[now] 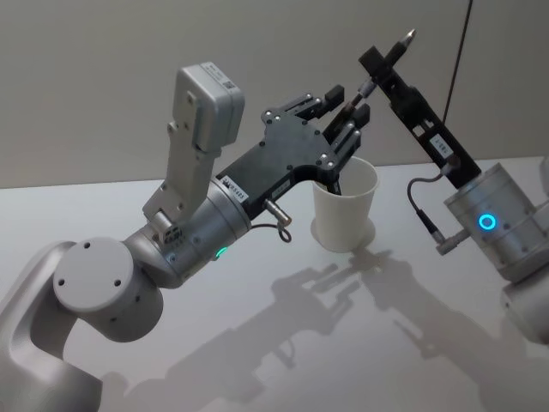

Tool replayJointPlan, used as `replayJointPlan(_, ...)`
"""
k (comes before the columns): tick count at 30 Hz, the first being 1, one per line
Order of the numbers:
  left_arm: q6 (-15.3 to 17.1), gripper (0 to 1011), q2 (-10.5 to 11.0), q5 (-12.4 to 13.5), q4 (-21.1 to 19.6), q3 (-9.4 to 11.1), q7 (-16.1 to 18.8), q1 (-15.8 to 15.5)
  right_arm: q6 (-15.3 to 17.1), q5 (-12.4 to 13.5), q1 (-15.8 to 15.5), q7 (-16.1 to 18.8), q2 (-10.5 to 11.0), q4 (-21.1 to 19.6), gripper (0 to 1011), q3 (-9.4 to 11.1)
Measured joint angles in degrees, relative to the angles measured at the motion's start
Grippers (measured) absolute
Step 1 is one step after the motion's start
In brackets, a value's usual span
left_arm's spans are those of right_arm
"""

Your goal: Place the pen into the pen holder.

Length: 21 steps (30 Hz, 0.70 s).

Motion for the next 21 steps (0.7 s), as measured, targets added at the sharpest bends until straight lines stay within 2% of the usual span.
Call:
replayJointPlan(1, 0.0, 409, 0.0, 0.0, 0.0, 0.0, 0.0, 0.0, 0.0, 0.0, 0.0, 0.0, 0.0, 0.0, 131, 0.0)
replayJointPlan(4, 0.0, 467, 0.0, 0.0, 0.0, 0.0, 0.0, 0.0, 0.0, 0.0, 0.0, 0.0, 0.0, 0.0, 131, 0.0)
replayJointPlan(7, 0.0, 606, 0.0, 0.0, 0.0, 0.0, 0.0, 0.0, 0.0, 0.0, 0.0, 0.0, 0.0, 0.0, 131, 0.0)
replayJointPlan(10, 0.0, 666, 0.0, 0.0, 0.0, 0.0, 0.0, 0.0, 0.0, 0.0, 0.0, 0.0, 0.0, 0.0, 131, 0.0)
replayJointPlan(11, 0.0, 725, 0.0, 0.0, 0.0, 0.0, 0.0, 0.0, 0.0, 0.0, 0.0, 0.0, 0.0, 0.0, 131, 0.0)
replayJointPlan(13, 0.0, 755, 0.0, 0.0, 0.0, 0.0, 0.0, 0.0, 0.0, 0.0, 0.0, 0.0, 0.0, 0.0, 130, 0.0)
replayJointPlan(16, 0.0, 854, 0.0, 0.0, 0.0, 0.0, 0.0, 0.0, 0.0, 0.0, 0.0, 0.0, 0.0, 0.0, 131, 0.0)
replayJointPlan(21, 0.0, 969, 0.0, 0.0, 0.0, 0.0, 0.0, 0.0, -0.5, -1.2, 0.2, -0.7, 0.3, -0.3, 131, 0.0)
